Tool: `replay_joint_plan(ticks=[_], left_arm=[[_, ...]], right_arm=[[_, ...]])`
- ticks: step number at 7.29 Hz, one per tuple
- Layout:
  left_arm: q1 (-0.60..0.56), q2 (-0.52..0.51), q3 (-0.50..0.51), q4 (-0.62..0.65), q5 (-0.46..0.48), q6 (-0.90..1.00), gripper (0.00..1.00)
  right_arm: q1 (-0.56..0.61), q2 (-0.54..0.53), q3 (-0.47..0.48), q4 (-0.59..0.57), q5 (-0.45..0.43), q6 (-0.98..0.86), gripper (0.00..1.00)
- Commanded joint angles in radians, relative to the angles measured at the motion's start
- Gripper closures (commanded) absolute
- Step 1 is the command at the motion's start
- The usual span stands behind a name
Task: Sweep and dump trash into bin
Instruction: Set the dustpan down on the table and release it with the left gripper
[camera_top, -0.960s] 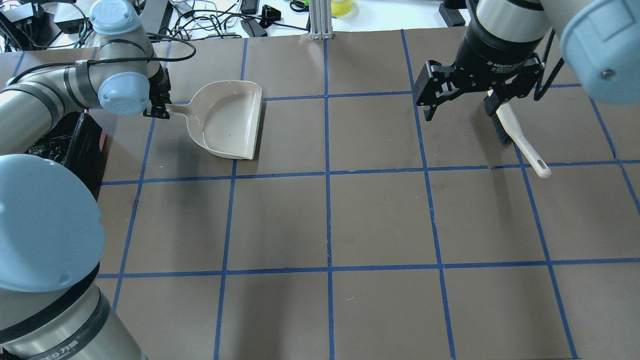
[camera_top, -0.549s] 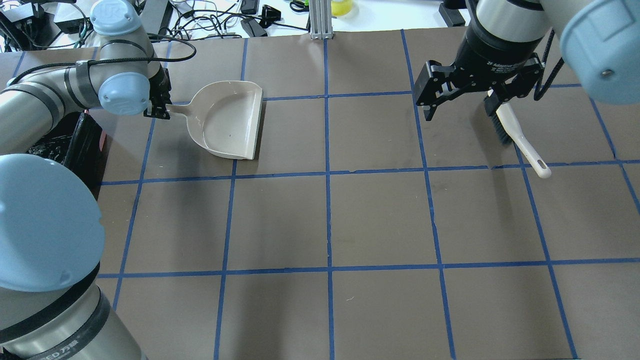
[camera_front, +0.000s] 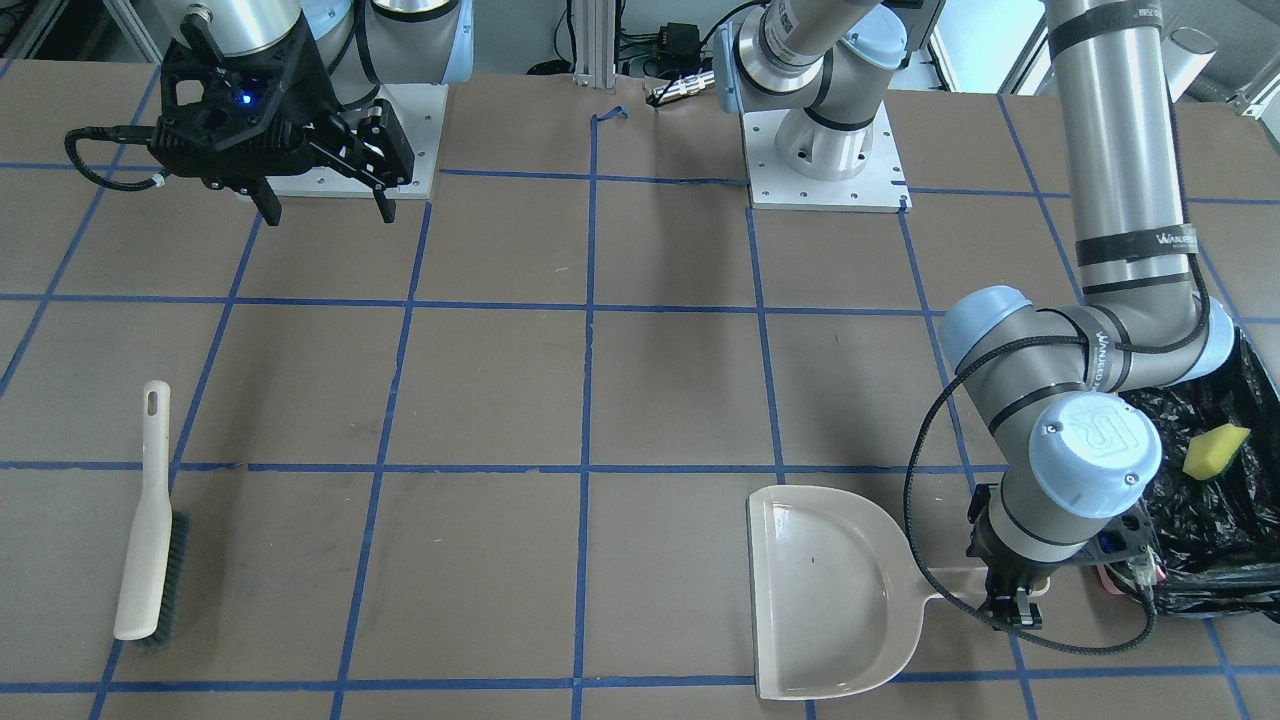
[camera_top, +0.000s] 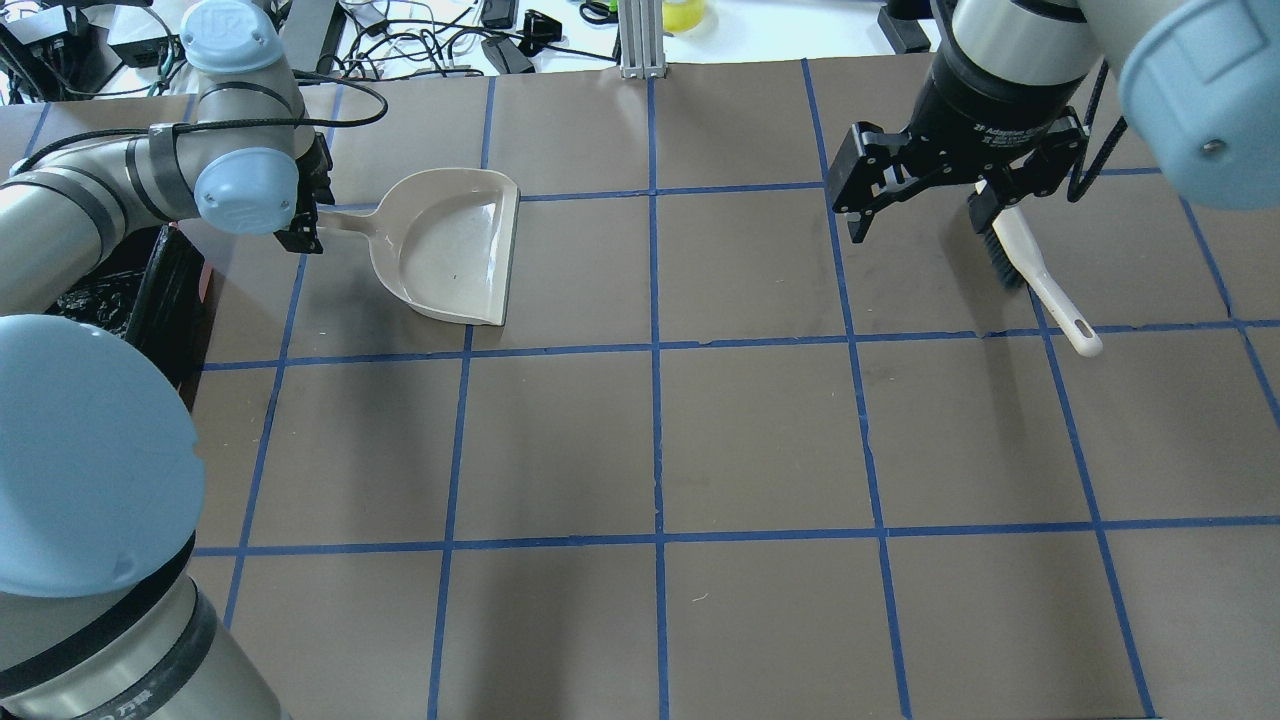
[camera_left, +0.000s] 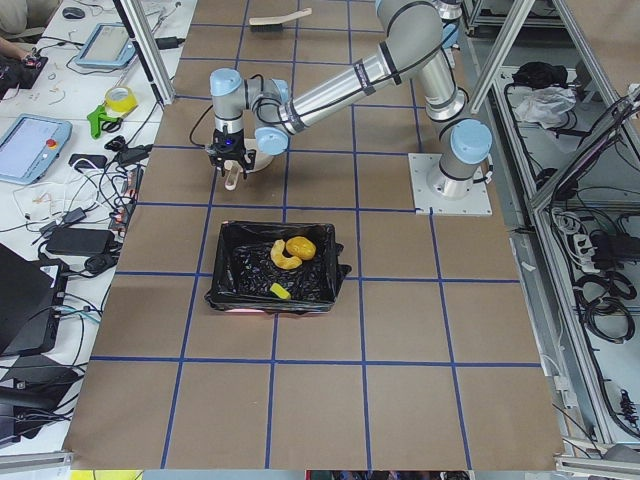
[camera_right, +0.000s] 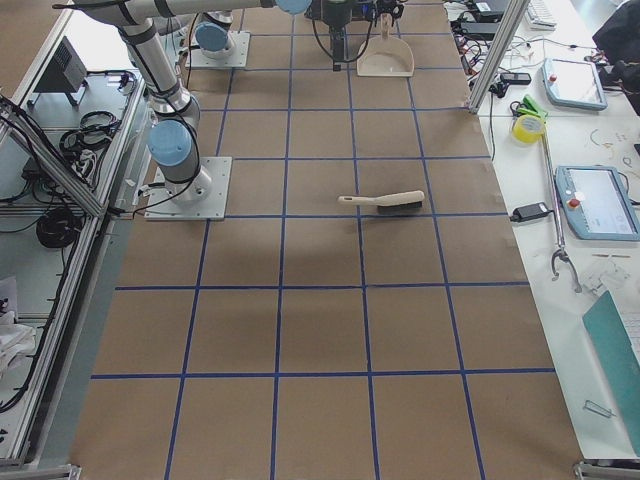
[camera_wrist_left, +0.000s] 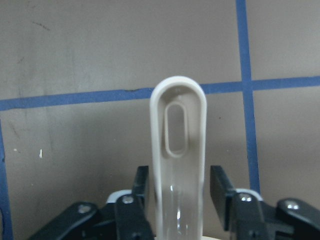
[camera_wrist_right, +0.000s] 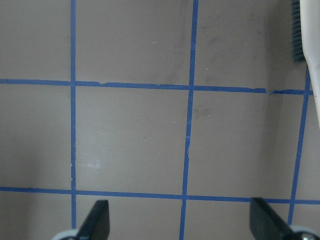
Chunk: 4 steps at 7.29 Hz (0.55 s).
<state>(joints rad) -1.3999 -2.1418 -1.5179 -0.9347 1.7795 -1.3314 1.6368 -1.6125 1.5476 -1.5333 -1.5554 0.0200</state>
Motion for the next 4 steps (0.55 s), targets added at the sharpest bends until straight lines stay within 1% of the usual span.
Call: replay_joint_plan(ticks=[1, 2, 3, 4], left_arm=[[-0.011, 0.049, -0.010, -0.001, -0.006, 0.020, 0.23], [-0.031, 0.089, -0.005, -0.015, -0.026, 0.070, 0.22], [-0.033, 0.135, -0.001, -0.036, -0.076, 0.212, 0.18], [-0.036, 0.185, -0.002, -0.056, -0.138, 0.332, 0.05]], right_arm=[[0.000, -0.001, -0.001, 0.001, 0.000, 0.000, 0.00], [0.000, 0.000, 0.000, -0.001, 0.000, 0.000, 0.00], [0.000, -0.001, 0.000, -0.001, 0.000, 0.000, 0.00], [0.000, -0.001, 0.000, -0.001, 0.000, 0.000, 0.00]])
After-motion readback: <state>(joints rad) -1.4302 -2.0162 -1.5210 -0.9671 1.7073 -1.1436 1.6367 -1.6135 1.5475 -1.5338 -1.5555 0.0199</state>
